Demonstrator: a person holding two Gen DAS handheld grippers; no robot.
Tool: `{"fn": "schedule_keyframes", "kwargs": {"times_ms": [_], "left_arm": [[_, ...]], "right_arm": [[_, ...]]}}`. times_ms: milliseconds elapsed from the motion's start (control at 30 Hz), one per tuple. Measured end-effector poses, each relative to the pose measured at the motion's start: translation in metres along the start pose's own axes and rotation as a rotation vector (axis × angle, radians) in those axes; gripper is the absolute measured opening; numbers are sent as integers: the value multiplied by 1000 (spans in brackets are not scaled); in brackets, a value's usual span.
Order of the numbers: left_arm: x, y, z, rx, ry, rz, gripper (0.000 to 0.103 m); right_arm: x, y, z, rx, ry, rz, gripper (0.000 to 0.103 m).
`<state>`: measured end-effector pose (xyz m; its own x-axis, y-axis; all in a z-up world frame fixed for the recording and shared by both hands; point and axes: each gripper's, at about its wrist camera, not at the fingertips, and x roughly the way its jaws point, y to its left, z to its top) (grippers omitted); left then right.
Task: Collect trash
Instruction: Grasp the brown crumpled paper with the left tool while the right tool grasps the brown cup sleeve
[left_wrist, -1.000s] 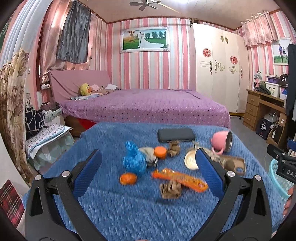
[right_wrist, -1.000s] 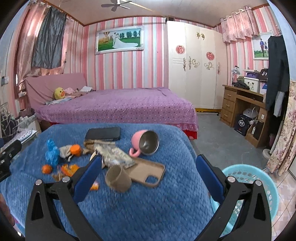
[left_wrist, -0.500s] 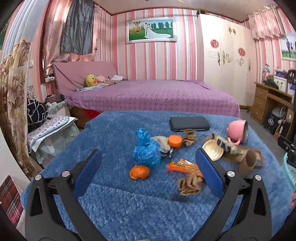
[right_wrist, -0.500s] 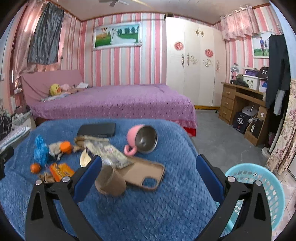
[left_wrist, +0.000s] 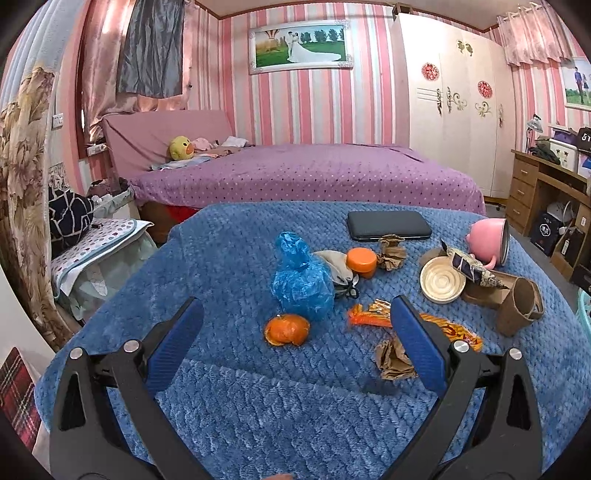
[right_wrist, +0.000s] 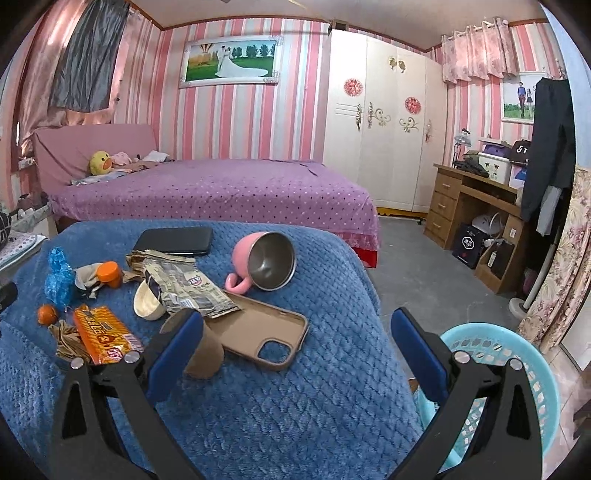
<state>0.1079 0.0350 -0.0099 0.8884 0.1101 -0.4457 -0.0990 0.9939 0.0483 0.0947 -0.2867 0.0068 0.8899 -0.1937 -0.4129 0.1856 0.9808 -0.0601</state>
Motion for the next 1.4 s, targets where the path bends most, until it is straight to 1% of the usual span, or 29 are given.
{"fn": "schedule_keyframes", "kwargs": {"times_ms": [133, 300, 367, 433, 500, 600, 700, 833, 900, 933, 1033, 1067, 1100, 1133, 1167, 1200, 1267, 1400], "left_arm": [[2, 10, 0, -27, 9, 2, 98], [17, 19, -3, -52, 75, -4, 98], [21, 20, -5, -65, 92, -9, 98], [23, 21, -5, -70, 103, -33, 98], [25, 15, -7, -65, 111, -49, 98], [28, 3, -11, -58, 129, -88, 98], [34, -15, -17, -35, 157, -101, 98], [47, -34, -26, -16, 219, -152, 97], [54, -42, -29, -1, 247, -171, 90], [57, -47, -30, 10, 255, -181, 88], [62, -57, -31, 28, 267, -210, 78], [65, -61, -32, 31, 280, -233, 71], [67, -64, -32, 35, 291, -250, 61], [69, -66, -32, 40, 300, -267, 54], [70, -70, -33, 47, 308, -294, 42], [70, -72, -33, 51, 305, -299, 42], [65, -72, -31, 63, 276, -293, 41], [40, -57, -23, 102, 208, -233, 41]], "right_arm": [[-1, -5, 0, 12, -3, 0, 99], [-5, -12, 3, 27, -38, 1, 99], [-3, -16, 3, 35, -30, 11, 99], [1, -19, 2, 47, -6, 25, 99], [4, -21, 1, 45, 10, 18, 99], [4, -22, -1, 27, 5, -37, 99], [5, -26, -1, 27, 9, -37, 99], [9, -32, -2, 42, 25, -27, 99], [11, -35, -3, 55, 30, -21, 99], [11, -36, -3, 56, 32, -20, 99], [13, -36, -4, 54, 40, -17, 99], [14, -35, -4, 52, 45, -11, 99], [16, -33, -5, 49, 51, -5, 99], [17, -30, -5, 44, 55, 0, 99], [18, -27, -6, 39, 61, 9, 99], [19, -23, -7, 33, 66, 18, 99], [20, -16, -8, 23, 72, 33, 99], [25, 6, -13, -17, 94, 82, 99]]}}
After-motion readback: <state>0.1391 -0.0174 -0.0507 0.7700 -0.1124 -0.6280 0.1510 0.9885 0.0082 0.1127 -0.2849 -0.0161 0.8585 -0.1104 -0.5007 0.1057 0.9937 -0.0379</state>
